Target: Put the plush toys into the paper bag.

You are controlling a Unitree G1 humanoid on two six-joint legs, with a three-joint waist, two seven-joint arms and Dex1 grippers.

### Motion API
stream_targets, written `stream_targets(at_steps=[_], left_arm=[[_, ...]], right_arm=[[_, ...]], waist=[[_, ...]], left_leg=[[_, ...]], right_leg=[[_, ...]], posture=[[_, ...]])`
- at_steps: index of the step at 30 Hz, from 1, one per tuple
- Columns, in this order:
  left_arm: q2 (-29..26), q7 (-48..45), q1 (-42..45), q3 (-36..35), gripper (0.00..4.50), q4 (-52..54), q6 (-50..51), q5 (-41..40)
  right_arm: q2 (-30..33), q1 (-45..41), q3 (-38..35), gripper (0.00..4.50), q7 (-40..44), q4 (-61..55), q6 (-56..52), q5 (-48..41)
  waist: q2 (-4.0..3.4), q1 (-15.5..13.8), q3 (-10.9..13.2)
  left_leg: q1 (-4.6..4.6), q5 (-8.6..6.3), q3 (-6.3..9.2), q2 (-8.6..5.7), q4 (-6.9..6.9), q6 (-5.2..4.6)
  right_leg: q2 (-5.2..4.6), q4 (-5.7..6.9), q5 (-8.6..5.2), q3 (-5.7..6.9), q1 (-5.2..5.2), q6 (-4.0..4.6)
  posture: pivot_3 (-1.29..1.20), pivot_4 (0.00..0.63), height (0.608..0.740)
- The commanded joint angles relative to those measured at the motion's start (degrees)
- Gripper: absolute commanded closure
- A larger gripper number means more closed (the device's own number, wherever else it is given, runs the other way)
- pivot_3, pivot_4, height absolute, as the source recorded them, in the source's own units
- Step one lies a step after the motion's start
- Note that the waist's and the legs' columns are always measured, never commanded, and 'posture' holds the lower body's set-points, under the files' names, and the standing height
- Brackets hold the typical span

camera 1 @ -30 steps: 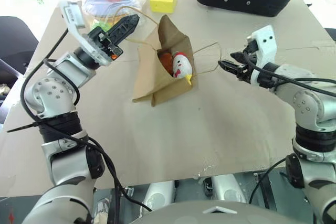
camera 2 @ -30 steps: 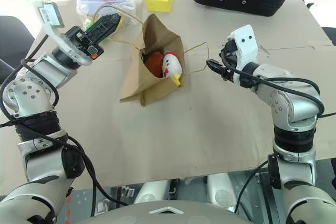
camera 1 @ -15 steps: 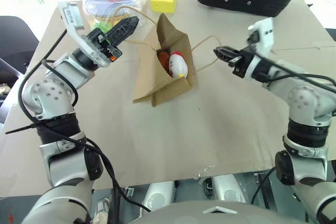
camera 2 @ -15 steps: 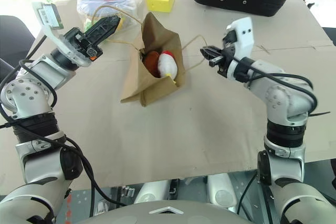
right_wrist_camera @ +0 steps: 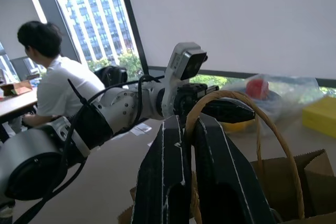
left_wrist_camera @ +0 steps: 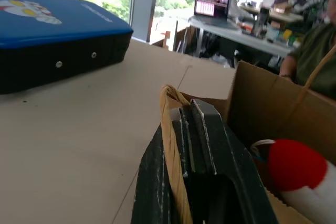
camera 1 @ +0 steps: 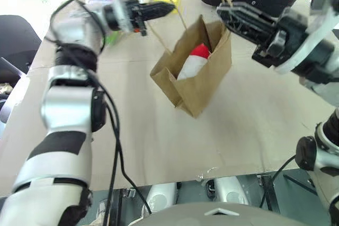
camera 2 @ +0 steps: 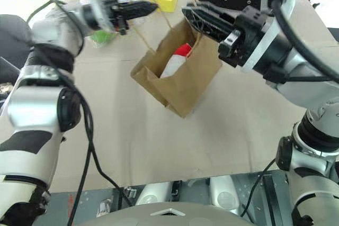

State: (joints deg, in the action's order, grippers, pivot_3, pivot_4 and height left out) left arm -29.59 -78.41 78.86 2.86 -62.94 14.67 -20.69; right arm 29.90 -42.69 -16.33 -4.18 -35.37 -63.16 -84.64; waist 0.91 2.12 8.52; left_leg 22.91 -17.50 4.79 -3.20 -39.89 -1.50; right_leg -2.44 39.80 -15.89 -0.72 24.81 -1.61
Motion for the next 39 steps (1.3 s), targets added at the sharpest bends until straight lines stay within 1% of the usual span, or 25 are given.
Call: stream_targets(at_steps=[1,3,4,5,6,8,9,10,11,12,13,14,17,21,24,26,27,29,30,31,33,34,35,37,39], left_arm=[[2.50,-2.42,3.89,1.63,4.50,-5.16,-8.68,6.16],[3.38,-4.04,3.59,3.04,4.50,-6.72,-12.66,9.60],[3.78,-5.82,3.58,1.48,4.17,-7.16,-11.88,8.59],[3.79,-6.70,3.46,0.09,3.79,-7.34,-11.74,7.92],[3.79,-7.23,3.44,-0.94,3.51,-7.52,-11.66,7.50],[3.33,-7.34,3.36,-2.71,2.51,-7.61,-10.97,7.08],[2.73,-7.88,3.11,-3.45,2.01,-7.41,-10.25,7.02],[1.77,-8.79,2.56,-4.24,1.49,-6.84,-9.13,6.76],[0.00,-11.09,1.01,-4.90,1.12,-5.02,-6.34,6.11],[-1.21,-12.72,-0.18,-5.37,0.57,-3.51,-4.24,5.69],[-2.76,-13.67,-2.88,-4.76,0.14,0.74,-0.55,3.46],[-4.27,-14.09,-6.11,-4.34,0.02,5.83,3.24,0.95],[-7.12,-14.09,-14.07,-5.20,0.02,18.47,12.16,-3.95],[-8.57,-11.18,-21.42,-8.13,0.02,30.18,19.67,-7.29],[-8.00,-8.95,-24.06,-8.91,0.02,36.13,22.10,-9.08],[-8.10,-8.35,-24.57,-9.31,0.02,38.41,24.12,-10.52],[-8.46,-8.44,-24.76,-9.28,0.02,39.24,25.19,-11.18],[-9.24,-9.04,-25.10,-8.89,0.00,40.35,27.36,-12.18],[-9.96,-10.13,-25.43,-8.19,0.00,41.12,28.40,-12.50],[-10.46,-10.84,-25.58,-7.59,0.00,41.58,28.98,-12.63],[-11.34,-12.19,-25.64,-6.36,0.00,42.26,29.52,-12.55],[-11.57,-12.52,-25.64,-6.04,0.00,42.46,29.50,-12.45],[-11.76,-12.85,-25.48,-5.73,0.00,42.38,29.29,-12.22],[-13.35,-13.76,-25.89,-4.46,0.00,44.37,29.35,-12.47],[-15.00,-14.09,-26.87,-3.22,0.00,46.32,28.37,-11.90]], right_arm=[[3.31,1.32,2.28,4.41,-3.10,-3.01,1.88,-0.70],[5.74,2.35,4.38,4.41,-2.21,-3.88,1.75,1.20],[6.46,3.59,4.81,4.18,-1.02,-4.50,2.38,1.74],[7.62,5.27,4.84,3.87,-0.04,-5.26,2.82,2.20],[8.50,6.50,4.84,3.56,0.65,-5.82,3.25,2.53],[11.28,8.35,4.65,2.49,1.55,-7.10,3.59,4.13],[12.60,9.22,3.71,2.02,1.90,-7.87,4.14,3.20],[15.52,11.15,0.49,1.51,2.61,-8.95,4.60,-0.09],[18.59,13.32,-2.91,1.51,3.92,-9.91,4.90,-3.52],[21.07,15.07,-5.17,1.51,4.81,-10.54,5.46,-6.01],[23.61,16.96,-7.94,1.51,5.64,-10.66,5.91,-8.73],[25.89,18.64,-10.41,1.51,6.26,-10.36,6.24,-10.70],[31.27,22.75,-15.12,1.51,7.75,-9.85,7.22,-14.99],[34.84,27.68,-18.06,1.51,9.80,-9.43,8.35,-16.51],[35.42,31.32,-18.11,1.51,12.07,-9.86,8.67,-14.04],[35.53,33.34,-15.39,1.51,14.82,-11.00,8.56,-8.36],[35.09,34.04,-12.80,1.51,16.05,-11.30,8.90,-4.46],[34.06,34.75,-8.05,2.03,18.36,-11.55,10.03,2.26],[33.75,34.72,-2.59,2.41,19.77,-11.29,10.83,8.61],[33.48,34.45,2.59,2.87,21.33,-10.79,11.82,14.65],[31.25,32.88,13.28,3.91,23.88,-7.93,14.92,26.49],[30.08,32.26,16.32,4.28,24.81,-6.64,16.19,30.13],[28.99,31.28,18.94,4.46,26.10,-5.45,17.42,33.42],[24.83,27.83,23.11,4.46,28.46,-2.92,19.35,37.42],[21.35,25.49,24.75,4.46,30.15,-1.10,20.33,39.53]], waist=[[0.01,0.37,0.01],[0.01,0.58,0.01],[0.01,0.63,0.01],[0.03,0.64,0.02],[0.04,0.55,0.03],[0.04,0.43,0.03],[0.04,0.40,0.03],[0.04,0.33,0.03],[0.04,0.16,0.03],[0.04,0.22,0.03],[0.03,0.32,0.02],[0.03,0.49,0.02],[0.03,0.29,0.02],[0.07,-0.54,0.02],[0.08,-1.36,0.01],[0.09,-1.63,0.00],[0.09,-1.62,0.00],[0.10,-1.46,0.00],[0.10,-1.36,0.00],[0.09,-1.21,0.00],[0.08,-1.09,0.00],[0.09,-0.99,-0.01],[0.08,-0.97,0.00],[0.07,-0.92,0.01],[0.07,-0.80,0.00]], left_leg=[[0.05,0.00,0.00,0.01,0.00,-0.01],[0.09,0.00,-0.08,0.05,0.03,-0.02],[0.09,-0.01,-0.12,0.08,0.04,-0.02],[0.11,-0.01,-0.14,0.12,0.06,-0.02],[0.11,-0.01,-0.13,0.17,0.06,-0.02],[0.26,-0.01,-0.11,0.21,-0.05,-0.03],[0.40,-0.01,-0.12,0.21,-0.16,-0.03],[0.53,-0.01,-0.10,0.21,-0.27,-0.04],[0.68,-0.01,-0.07,0.21,-0.35,-0.04],[0.83,-0.01,-0.05,0.19,-0.42,-0.04],[0.81,-0.01,-0.05,0.19,-0.42,-0.04],[0.81,-0.01,-0.05,0.19,-0.39,-0.04],[0.79,-0.01,-0.04,0.28,-0.37,-0.03],[0.83,-0.01,0.01,0.31,-0.50,-0.03],[0.82,-0.02,-0.01,0.31,-0.57,-0.04],[0.81,-0.02,-0.01,0.30,-0.60,-0.05],[0.80,-0.02,-0.01,0.30,-0.63,-0.05],[0.76,-0.03,-0.02,0.29,-0.67,-0.06],[0.76,-0.03,-0.02,0.29,-0.67,-0.06],[0.74,-0.03,-0.03,0.28,-0.67,-0.06],[0.71,-0.03,-0.04,0.28,-0.67,-0.06],[0.70,-0.02,-0.03,0.28,-0.67,-0.06],[0.69,-0.02,-0.04,0.28,-0.67,-0.05],[0.69,-0.02,-0.06,0.27,-0.66,-0.05],[0.71,-0.02,-0.06,0.28,-0.64,-0.04]], right_leg=[[0.01,0.01,0.00,-0.01,0.03,-0.01],[0.03,0.04,-0.01,-0.07,0.10,-0.02],[0.06,0.04,-0.01,-0.10,0.12,-0.02],[0.10,0.03,-0.01,-0.13,0.16,-0.02],[0.13,0.03,-0.01,-0.13,0.16,-0.02],[0.18,0.03,-0.01,-0.10,0.25,-0.02],[0.18,0.06,-0.01,-0.11,0.36,-0.02],[0.18,0.06,-0.01,-0.09,0.46,-0.03],[0.18,0.06,-0.01,-0.04,0.57,-0.03],[0.17,0.09,-0.01,0.00,0.67,-0.03],[0.17,0.09,-0.01,0.00,0.66,-0.03],[0.17,0.09,-0.01,-0.01,0.67,-0.03],[0.21,0.08,-0.01,-0.03,0.65,-0.03],[0.16,0.08,0.00,0.07,0.60,-0.03],[0.15,0.06,0.05,0.06,0.54,-0.11],[0.15,0.05,0.07,0.07,0.50,-0.15],[0.15,0.05,0.08,0.08,0.47,-0.17],[0.17,0.05,0.09,0.06,0.43,-0.18],[0.18,0.05,0.09,0.06,0.43,-0.18],[0.19,0.06,0.09,0.04,0.43,-0.18],[0.24,0.07,0.09,0.00,0.45,-0.18],[0.27,0.06,0.09,0.00,0.44,-0.18],[0.30,0.06,0.09,-0.01,0.44,-0.18],[0.29,0.07,0.09,-0.04,0.47,-0.18],[0.27,0.07,0.09,-0.07,0.52,-0.18]], posture=[[0.00,0.150,0.740],[0.00,0.150,0.740],[0.00,0.150,0.740],[0.00,0.150,0.740],[0.00,0.150,0.740],[0.00,0.150,0.740],[0.00,0.150,0.740],[0.00,0.150,0.740],[0.00,0.150,0.740],[0.00,0.150,0.740],[0.00,0.150,0.740],[0.00,0.150,0.740],[0.00,0.150,0.740],[0.00,0.150,0.740],[0.00,0.150,0.740],[0.00,0.150,0.740],[0.00,0.150,0.740],[0.00,0.150,0.740],[0.00,0.150,0.740],[0.00,0.150,0.740],[0.00,0.150,0.740],[0.00,0.150,0.740],[0.00,0.150,0.740],[0.00,0.150,0.740],[0.00,0.150,0.740]])
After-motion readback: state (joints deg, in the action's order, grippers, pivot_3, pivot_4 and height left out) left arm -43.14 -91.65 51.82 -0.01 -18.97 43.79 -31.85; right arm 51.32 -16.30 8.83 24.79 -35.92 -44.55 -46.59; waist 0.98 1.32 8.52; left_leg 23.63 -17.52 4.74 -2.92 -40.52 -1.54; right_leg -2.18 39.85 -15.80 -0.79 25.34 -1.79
